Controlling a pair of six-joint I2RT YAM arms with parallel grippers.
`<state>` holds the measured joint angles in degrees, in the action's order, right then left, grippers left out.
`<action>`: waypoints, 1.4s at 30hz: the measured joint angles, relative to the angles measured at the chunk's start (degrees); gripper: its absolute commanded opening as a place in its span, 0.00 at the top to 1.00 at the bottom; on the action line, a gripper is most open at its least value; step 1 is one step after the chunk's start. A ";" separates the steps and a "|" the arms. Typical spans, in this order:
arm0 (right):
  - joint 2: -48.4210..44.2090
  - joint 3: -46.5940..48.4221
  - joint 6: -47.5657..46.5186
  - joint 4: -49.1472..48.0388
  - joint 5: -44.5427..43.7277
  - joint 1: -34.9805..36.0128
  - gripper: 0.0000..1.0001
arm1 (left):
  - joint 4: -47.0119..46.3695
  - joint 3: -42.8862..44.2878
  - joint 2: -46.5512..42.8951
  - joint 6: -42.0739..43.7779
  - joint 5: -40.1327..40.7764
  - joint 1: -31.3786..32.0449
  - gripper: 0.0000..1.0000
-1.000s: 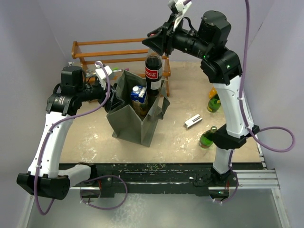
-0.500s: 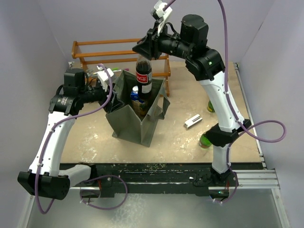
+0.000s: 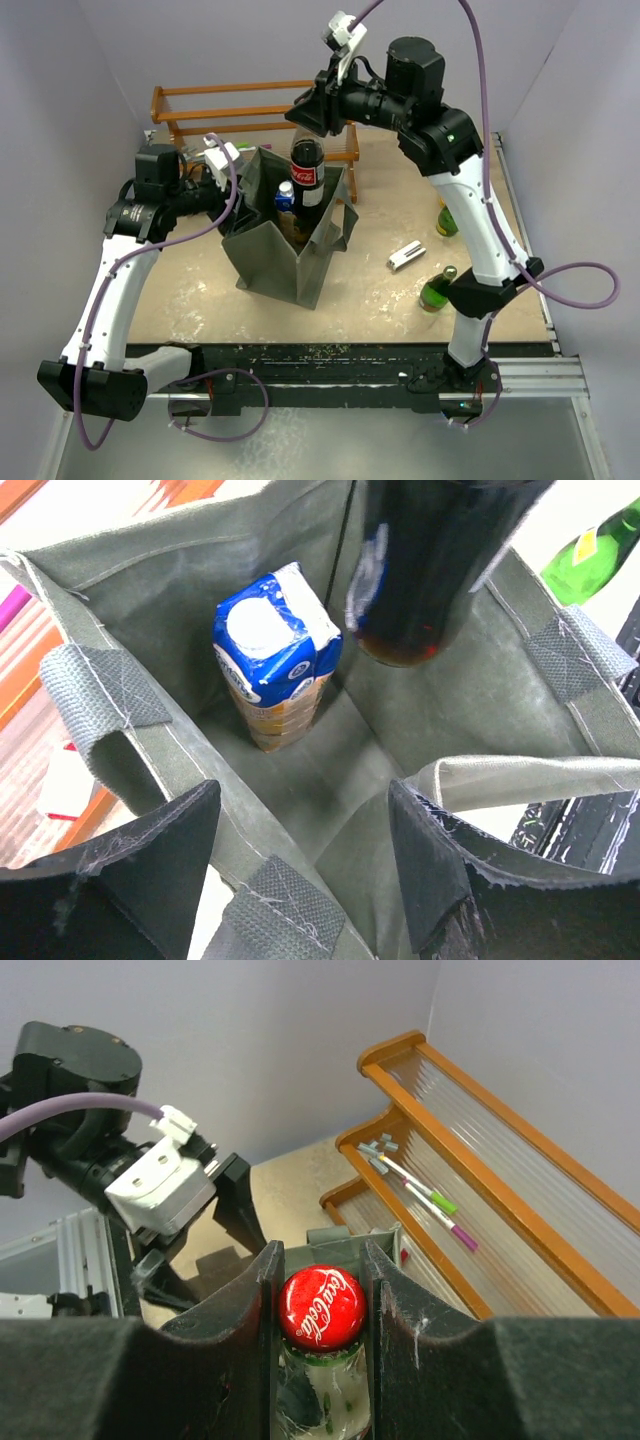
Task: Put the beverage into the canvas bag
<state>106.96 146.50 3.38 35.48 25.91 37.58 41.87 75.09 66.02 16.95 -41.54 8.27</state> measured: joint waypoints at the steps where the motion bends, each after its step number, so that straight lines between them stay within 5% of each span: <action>1: -0.68 -0.66 -0.13 -0.02 0.33 0.00 1.00 | -0.24 -0.02 0.02 -0.22 0.11 0.00 0.30; 15: -5.14 -9.20 -2.91 1.42 0.83 0.00 1.00 | -1.14 0.00 0.96 -2.45 2.75 0.00 0.35; 42: -11.02 -40.89 -16.98 -4.59 -6.93 0.02 1.00 | -3.58 -2.32 0.63 -3.91 4.31 0.00 0.50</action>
<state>95.94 105.60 -13.61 30.89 18.98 37.60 38.28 72.77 66.65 13.04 -37.23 8.27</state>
